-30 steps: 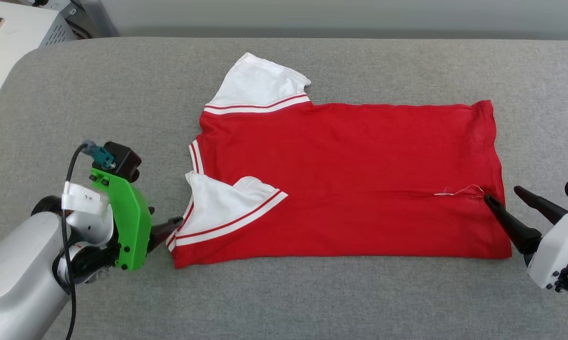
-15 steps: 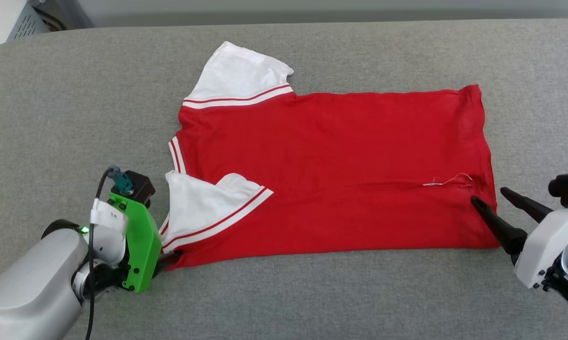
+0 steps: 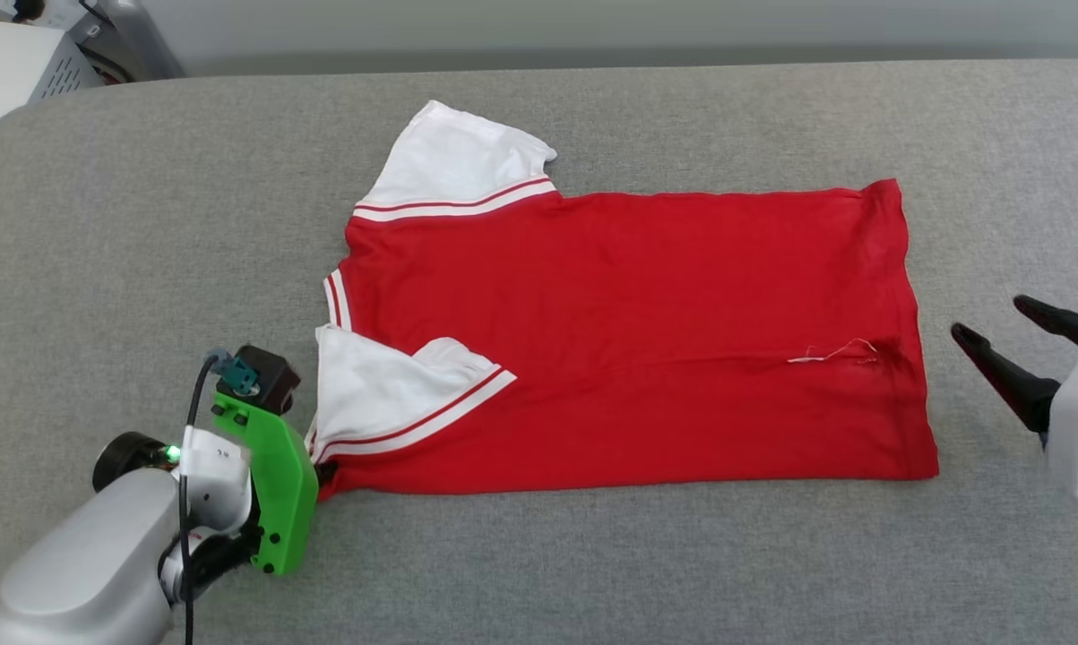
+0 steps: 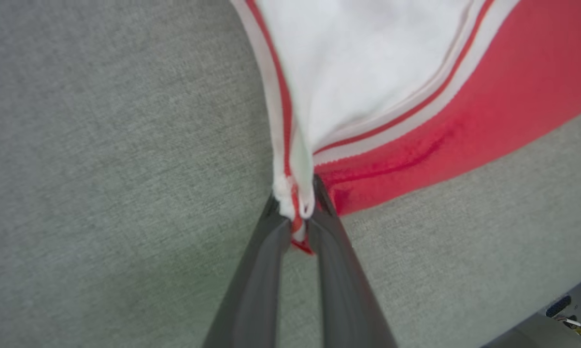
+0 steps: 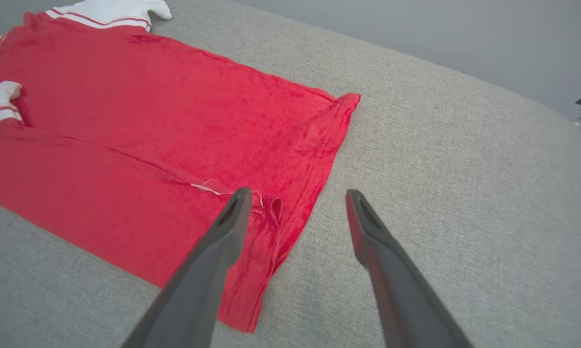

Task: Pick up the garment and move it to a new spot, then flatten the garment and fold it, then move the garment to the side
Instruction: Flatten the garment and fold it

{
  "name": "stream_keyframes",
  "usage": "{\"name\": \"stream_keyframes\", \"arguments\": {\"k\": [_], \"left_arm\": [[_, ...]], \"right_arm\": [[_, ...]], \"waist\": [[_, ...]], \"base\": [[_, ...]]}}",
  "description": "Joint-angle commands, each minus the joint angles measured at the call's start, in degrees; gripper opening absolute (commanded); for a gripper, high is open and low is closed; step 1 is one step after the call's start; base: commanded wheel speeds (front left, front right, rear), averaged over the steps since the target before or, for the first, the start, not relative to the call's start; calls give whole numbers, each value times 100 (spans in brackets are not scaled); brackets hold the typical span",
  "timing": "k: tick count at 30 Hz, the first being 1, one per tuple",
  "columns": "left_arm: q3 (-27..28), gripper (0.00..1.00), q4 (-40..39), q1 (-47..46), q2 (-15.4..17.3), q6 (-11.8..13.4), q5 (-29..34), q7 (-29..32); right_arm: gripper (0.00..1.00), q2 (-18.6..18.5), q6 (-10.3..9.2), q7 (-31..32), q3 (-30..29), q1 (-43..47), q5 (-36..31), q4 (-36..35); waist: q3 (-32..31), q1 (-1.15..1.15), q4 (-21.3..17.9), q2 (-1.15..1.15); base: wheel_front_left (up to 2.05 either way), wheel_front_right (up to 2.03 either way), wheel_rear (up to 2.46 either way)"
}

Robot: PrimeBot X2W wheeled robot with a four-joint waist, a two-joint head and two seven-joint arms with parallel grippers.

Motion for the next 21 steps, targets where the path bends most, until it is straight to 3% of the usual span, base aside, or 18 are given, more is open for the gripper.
{"name": "stream_keyframes", "arguments": {"k": [1, 5, 9, 21], "left_arm": [[-42, 0, -100, 155, -80, 39, 94, -81], [-46, 0, -419, 179, -65, 143, 191, -187], [-46, 0, -637, 164, -58, 226, 235, -198], [-46, 0, -698, 154, -107, 295, 291, -349]], "right_arm": [[100, -126, -4, 319, 64, -102, -43, -3], [100, -284, -4, 1294, 197, -197, 68, 100], [100, -163, -4, 1851, 326, -251, 118, 277], [100, 721, -4, 1751, 699, -165, 118, 1583]], "waist": [[-34, 0, 49, 0], [-14, 0, 116, 0], [71, 0, 179, 0], [319, 0, 293, 0]], "base": [[0, 0, 0], [0, 0, 0], [0, 0, 0], [0, 0, 0]]}}
